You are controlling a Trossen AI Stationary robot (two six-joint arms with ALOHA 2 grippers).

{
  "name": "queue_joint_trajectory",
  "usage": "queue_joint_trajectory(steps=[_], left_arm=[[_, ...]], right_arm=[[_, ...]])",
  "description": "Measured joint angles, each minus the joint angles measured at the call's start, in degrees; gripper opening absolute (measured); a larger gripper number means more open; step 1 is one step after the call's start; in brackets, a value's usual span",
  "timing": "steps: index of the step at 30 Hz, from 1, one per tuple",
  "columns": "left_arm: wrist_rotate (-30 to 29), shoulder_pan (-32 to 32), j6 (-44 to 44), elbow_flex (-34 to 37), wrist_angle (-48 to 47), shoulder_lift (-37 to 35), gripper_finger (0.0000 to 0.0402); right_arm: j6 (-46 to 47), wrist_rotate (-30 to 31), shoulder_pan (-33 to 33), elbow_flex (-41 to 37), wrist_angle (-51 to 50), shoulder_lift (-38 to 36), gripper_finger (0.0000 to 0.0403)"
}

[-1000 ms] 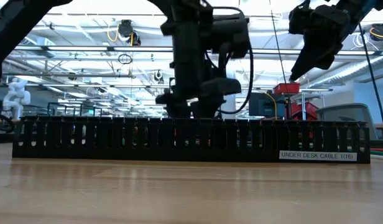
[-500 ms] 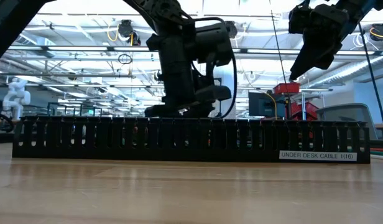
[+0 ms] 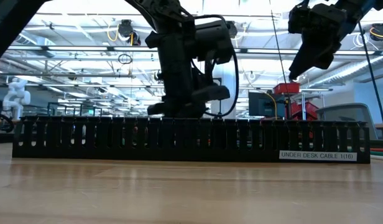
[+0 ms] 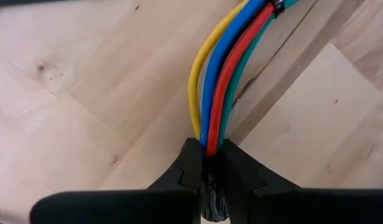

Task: Ziptie cables
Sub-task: Put the ziptied cables in the black cable duct

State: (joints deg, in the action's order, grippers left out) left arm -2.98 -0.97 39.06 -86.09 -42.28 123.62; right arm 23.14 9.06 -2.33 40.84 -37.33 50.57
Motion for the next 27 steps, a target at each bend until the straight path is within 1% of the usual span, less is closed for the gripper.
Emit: queue_joint_trajectory(steps=[5,9,13,20,22,27], left_arm=[[-2.09,0.16,-1.89,-2.03,-2.86,-2.5,0.0034],[-4.81,0.06,-3.11,-2.61,-6.86,-4.71,0.0033],[-5.23,0.18,-4.05,-3.01,-9.55,-7.61,0.0029],[-5.7,0.97,-5.01,-3.76,-9.72,-12.14,0.0022],[-6.58,1.01,-5.07,-3.74,-9.5,-13.46,0.0018],[-8.6,0.38,-6.43,-3.82,-9.42,-16.66,0.0001]], right_arm=[[-0.02,0.17,0.0,0.0,1.45,0.0,0.0192],[-0.09,0.17,0.0,0.0,2.77,0.01,0.0192],[-0.09,0.02,-0.71,0.0,2.1,0.04,0.0192],[1.86,-0.52,-1.42,0.0,3.15,1.62,0.0192],[1.93,-1.16,-1.42,-0.02,5.26,2.77,0.0192],[0.33,-4.97,-1.46,-0.02,16.83,6.51,0.0192]])
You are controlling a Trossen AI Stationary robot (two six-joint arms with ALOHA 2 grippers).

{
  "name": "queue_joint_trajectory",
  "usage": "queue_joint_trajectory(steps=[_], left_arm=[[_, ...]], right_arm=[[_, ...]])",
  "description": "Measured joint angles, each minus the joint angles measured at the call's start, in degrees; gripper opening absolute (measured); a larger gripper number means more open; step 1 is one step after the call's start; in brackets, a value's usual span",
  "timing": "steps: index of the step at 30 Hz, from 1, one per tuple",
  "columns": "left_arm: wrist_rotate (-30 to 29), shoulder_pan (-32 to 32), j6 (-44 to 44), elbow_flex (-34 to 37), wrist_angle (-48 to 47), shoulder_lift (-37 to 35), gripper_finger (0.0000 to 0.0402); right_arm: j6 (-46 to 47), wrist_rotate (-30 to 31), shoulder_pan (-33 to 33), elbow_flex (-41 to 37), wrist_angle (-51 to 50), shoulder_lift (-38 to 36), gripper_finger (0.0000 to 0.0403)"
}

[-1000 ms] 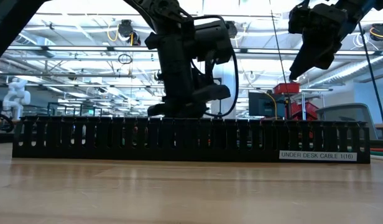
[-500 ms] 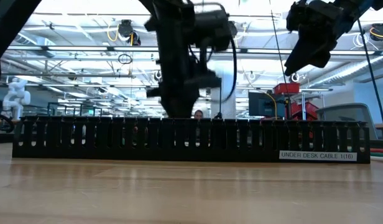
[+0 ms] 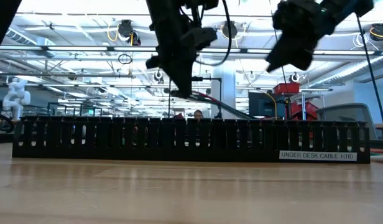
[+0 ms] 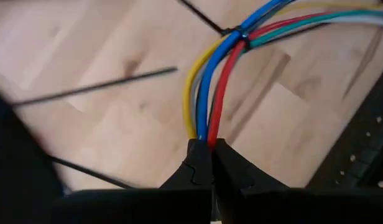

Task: Ziptie cables
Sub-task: Put the ziptied cables in the black cable duct

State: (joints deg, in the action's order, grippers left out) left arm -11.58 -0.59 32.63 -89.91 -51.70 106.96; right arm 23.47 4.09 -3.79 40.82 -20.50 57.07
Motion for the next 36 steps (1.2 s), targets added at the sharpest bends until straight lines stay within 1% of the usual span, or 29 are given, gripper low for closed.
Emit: queue_joint_trajectory(steps=[2,6,9,13,15,18,23,25,29,31,34,36], left_arm=[[-0.58,-0.35,-0.41,0.0,-0.07,-0.2,0.0002],[-0.69,-0.93,-0.6,0.02,-0.11,-0.17,0.0003],[-0.71,-0.89,-1.71,0.02,-0.09,-0.17,0.0003],[-0.69,-0.88,-3.43,-0.27,-0.34,-0.2,0.0003],[-0.69,-0.88,-4.03,-0.73,-0.36,-0.2,0.0003],[-0.77,-0.9,-4.77,-2.27,-0.31,-0.2,0.0003],[-2.89,-1.31,-6.56,-5.0,-0.21,-0.22,0.0003],[-2.93,-1.57,-6.65,-5.29,-0.24,-0.26,0.0002],[-2.93,-1.71,-8.37,-5.31,-0.57,-0.26,0.0002],[-2.83,-1.69,-9.53,-5.31,-2.06,-0.26,0.0001],[-4.97,-1.64,-10.83,-3.65,-2.1,-0.2,0.0001],[-5.47,-2.21,-13.1,-2.15,0.61,-0.08,0.0001]], right_arm=[[1.4,-1.22,0.02,0.02,3.7,1.9,0.0192],[1.31,-1.22,0.5,-0.01,4.72,6.53,0.0198],[-1.57,-0.99,0.5,-0.01,7.38,8.57,0.021],[-7.89,3.77,0.48,0.0,7.48,10.62,0.0228],[-9.03,5.04,0.48,0.0,8.01,11.71,0.0237],[-9.21,5.04,0.5,0.0,9.85,14.27,0.0248],[-7.43,4.9,0.52,0.0,16.55,18.45,0.026],[-7.24,4.86,0.52,0.0,17.32,19.48,0.0264],[-6.85,4.71,0.52,0.0,17.02,19.76,0.0268],[-6.62,4.6,0.52,0.0,14.89,18.99,0.0268],[-6.23,4.55,0.11,0.0,11.36,16.52,0.0266],[-6.29,4.86,-0.57,0.0,8.36,14.16,0.0266]])
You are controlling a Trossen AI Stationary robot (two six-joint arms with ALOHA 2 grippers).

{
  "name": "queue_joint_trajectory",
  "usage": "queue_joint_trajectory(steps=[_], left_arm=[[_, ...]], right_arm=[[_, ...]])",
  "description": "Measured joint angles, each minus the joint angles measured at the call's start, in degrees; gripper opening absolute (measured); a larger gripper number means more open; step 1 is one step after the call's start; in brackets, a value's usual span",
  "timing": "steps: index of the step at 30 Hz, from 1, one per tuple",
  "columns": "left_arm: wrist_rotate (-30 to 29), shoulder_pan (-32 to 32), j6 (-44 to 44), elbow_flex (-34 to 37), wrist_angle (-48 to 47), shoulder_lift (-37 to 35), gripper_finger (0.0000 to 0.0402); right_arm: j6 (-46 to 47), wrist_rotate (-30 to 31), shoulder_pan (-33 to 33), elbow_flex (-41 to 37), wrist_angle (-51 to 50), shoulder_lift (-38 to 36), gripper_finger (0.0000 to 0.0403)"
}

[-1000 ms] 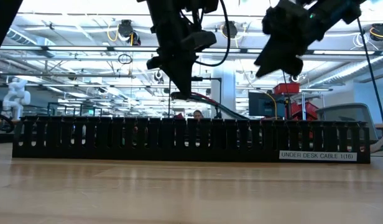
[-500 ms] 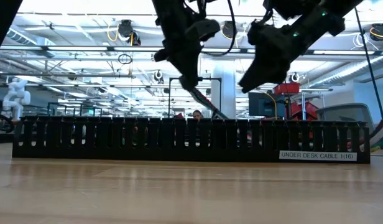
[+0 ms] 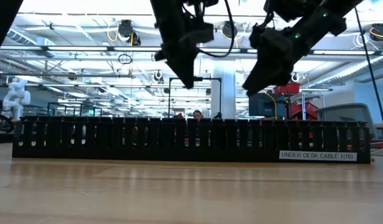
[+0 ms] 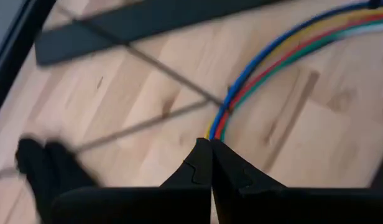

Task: Ziptie cables
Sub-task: Put the ziptied cables in the black cable duct

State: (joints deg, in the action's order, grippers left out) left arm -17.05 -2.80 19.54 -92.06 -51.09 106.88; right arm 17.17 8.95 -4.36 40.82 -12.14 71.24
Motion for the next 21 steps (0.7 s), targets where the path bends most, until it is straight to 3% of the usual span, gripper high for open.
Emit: queue_joint_trajectory(steps=[2,5,11,21], left_arm=[[1.85,-1.11,-2.39,1.41,4.58,0.02,0.0001],[9.77,-3.99,-4.12,3.46,9.45,1.6,0.0014],[25.46,-9.08,-4.66,3.74,4.51,8.16,0.0074],[26.74,-7.35,-4.99,3.72,1.06,11.54,0.0159]], right_arm=[[-0.26,0.29,-0.94,0.0,-2.89,-2.92,0.0266],[-0.31,0.36,-2.83,0.0,-6.75,-7.37,0.0266],[-0.11,0.4,-5.33,0.0,-11.56,-14.62,0.0266],[-0.02,0.22,-7.85,0.0,-13.09,-17.35,0.0265]])
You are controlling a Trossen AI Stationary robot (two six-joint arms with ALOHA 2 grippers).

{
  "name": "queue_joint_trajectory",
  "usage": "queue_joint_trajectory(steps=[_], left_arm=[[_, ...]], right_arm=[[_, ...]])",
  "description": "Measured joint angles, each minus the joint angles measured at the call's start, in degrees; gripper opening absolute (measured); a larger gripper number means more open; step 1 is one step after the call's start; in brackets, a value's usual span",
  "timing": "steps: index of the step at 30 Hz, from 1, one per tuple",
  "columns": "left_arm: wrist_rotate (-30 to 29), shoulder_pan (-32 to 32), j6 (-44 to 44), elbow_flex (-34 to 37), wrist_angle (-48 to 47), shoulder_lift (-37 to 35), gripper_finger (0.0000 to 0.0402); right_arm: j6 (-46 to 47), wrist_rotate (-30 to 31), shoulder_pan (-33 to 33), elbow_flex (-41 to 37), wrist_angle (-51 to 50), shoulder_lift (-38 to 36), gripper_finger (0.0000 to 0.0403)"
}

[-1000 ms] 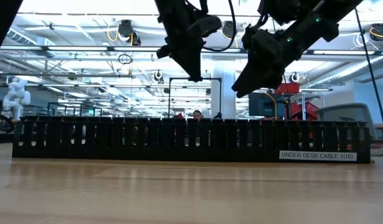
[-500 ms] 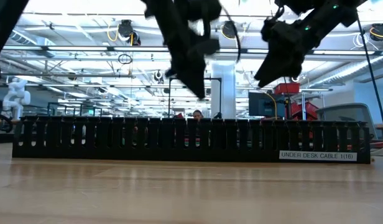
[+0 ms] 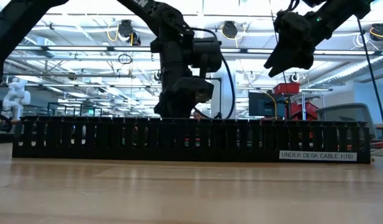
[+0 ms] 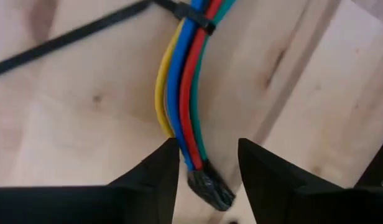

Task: Ziptie cables
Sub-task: Put the ziptied cables in the black cable duct

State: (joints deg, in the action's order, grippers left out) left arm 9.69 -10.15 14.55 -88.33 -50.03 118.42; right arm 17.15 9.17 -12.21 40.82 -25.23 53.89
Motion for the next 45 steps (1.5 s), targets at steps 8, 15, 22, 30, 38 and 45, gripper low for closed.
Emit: queue_joint_trajectory(steps=[8,15,22,30,38,45], left_arm=[[-9.69,0.82,0.81,0.0,-0.27,0.02,0.0176],[-10.27,1.72,3.59,2.07,0.65,0.02,0.0176],[-8.85,2.14,4.66,8.42,6.97,-0.45,0.0176],[-11.87,2.34,4.71,9.19,8.2,-0.29,0.0035],[-12.89,2.82,4.32,7.49,5.87,-0.65,0.0015],[-14.67,3.04,2.97,2.56,1.47,-2.38,0.0014]], right_arm=[[0.72,-0.23,-0.59,0.0,0.36,0.0,0.0265],[2.54,-0.62,-0.57,0.0,0.54,0.0,0.0265],[3.19,-0.61,-0.57,0.0,0.62,0.0,0.0265],[3.19,-0.86,-0.57,0.0,2.14,0.0,0.0265],[2.5,-1.79,-0.57,0.02,4.45,-0.55,0.0265],[0.32,0.33,-1.07,0.02,4.43,-3.28,0.0265]])
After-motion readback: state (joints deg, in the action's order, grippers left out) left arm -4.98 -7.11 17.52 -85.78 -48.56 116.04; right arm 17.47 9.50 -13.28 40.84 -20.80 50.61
